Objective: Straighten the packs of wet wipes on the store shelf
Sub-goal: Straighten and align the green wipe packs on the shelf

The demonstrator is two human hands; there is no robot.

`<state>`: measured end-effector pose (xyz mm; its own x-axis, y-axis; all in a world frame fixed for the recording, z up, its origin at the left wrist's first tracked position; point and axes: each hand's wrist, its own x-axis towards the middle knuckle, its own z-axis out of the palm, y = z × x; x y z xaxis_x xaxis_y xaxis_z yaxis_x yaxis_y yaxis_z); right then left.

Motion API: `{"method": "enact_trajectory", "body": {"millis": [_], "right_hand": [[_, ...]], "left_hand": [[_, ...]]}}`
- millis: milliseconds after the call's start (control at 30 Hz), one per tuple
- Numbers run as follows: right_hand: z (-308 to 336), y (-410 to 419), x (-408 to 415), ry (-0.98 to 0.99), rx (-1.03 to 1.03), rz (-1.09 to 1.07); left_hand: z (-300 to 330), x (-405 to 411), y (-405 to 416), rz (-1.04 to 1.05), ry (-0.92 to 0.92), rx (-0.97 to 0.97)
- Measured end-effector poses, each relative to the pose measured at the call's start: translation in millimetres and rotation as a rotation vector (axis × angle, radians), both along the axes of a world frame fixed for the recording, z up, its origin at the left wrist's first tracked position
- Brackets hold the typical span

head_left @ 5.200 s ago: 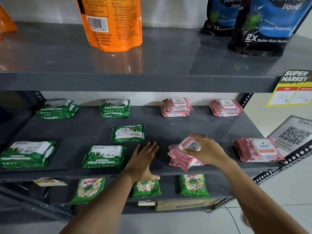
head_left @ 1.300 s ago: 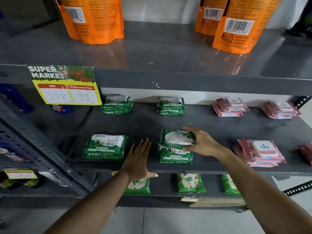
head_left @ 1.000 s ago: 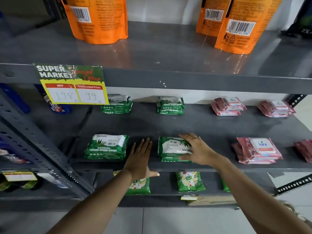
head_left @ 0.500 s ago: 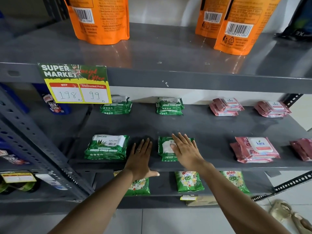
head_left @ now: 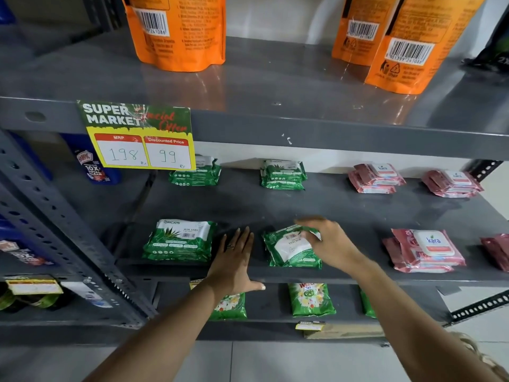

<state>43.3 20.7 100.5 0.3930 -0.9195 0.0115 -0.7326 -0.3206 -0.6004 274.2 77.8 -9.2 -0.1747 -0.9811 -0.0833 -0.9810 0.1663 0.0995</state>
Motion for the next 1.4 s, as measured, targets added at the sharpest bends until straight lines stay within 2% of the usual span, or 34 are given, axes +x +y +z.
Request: {"method": "enact_trajectory", "body": {"millis": [67, 100, 167, 200, 367, 433, 500, 567, 633, 733, 833, 933, 1033, 1100, 1167, 1300, 1400], "right_hand": [[-4.5, 12.1, 17.1, 0.036, -0.07, -0.147], [-11.6, 19.2, 25.0, 0.124, -0.091, -0.167], [-32.4, 31.6, 34.4, 0.319, -0.134, -0.11], [-40.8, 34.9, 33.0, 0.339, -0.133, -0.06], [-25.3, 24.6, -3.6, 0.097, 0.171, 0.224], [-15.2, 22.9, -4.2, 0.082, 0.122, 0.166], [-10.5, 24.8, 8.6, 0.103, -0.016, -0.019], [-11.2, 30.1, 24.9, 0.163, -0.107, -0.19], [-19.4, 33.5, 34.3, 0.271, -0.172, -0.231], [-27.1, 27.7, 27.6, 0.236, -0.145, -0.125], [-22.8, 15.1, 6.1, 0.142, 0.074, 0.093], [-13.0, 8.5, -4.3, 0.059, 0.212, 0.145], [-12.8, 9.3, 9.4, 0.021, 0.07, 0.024], [-20.6, 13.1, 16.8, 0.095, -0.018, -0.078], [-29.2, 15.0, 15.2, 0.158, -0.04, -0.027], [-26.3, 4.7, -3.5, 0.157, 0.065, 0.179], [-20.2, 4.4, -4.7, 0.137, 0.049, 0.116]], "left_hand": [[1.2, -0.1, 0.1, -0.004, 0.007, -0.005], [1.1, -0.4, 0.4, -0.004, 0.011, -0.005], [0.9, -0.9, 1.0, 0.004, 0.011, 0.004], [1.0, -0.8, 1.3, 0.007, 0.009, 0.015], [0.6, 0.6, 1.2, 0.003, -0.001, 0.021], [-0.1, -0.5, 1.4, 0.011, -0.017, -0.008], [-0.5, -1.4, 0.3, 0.018, -0.006, -0.007], [-1.1, -1.8, 0.0, 0.017, 0.006, 0.003], [-1.3, -1.5, 0.5, 0.019, 0.005, 0.003], [-2.3, -0.5, 0.1, 0.016, -0.013, 0.015], [-2.4, -0.7, -0.1, 0.013, -0.03, 0.011], [-2.9, -1.0, 0.5, 0.009, -0.03, -0.009], [-0.7, -0.9, 0.7, 0.005, -0.015, -0.017], [-1.4, -1.6, 1.0, 0.008, -0.018, -0.013], [-2.1, -1.5, 0.8, 0.01, -0.026, -0.001], [-2.8, 0.6, 0.6, 0.001, -0.043, 0.005], [-2.5, 0.5, 1.1, 0.005, -0.03, -0.007]]}}
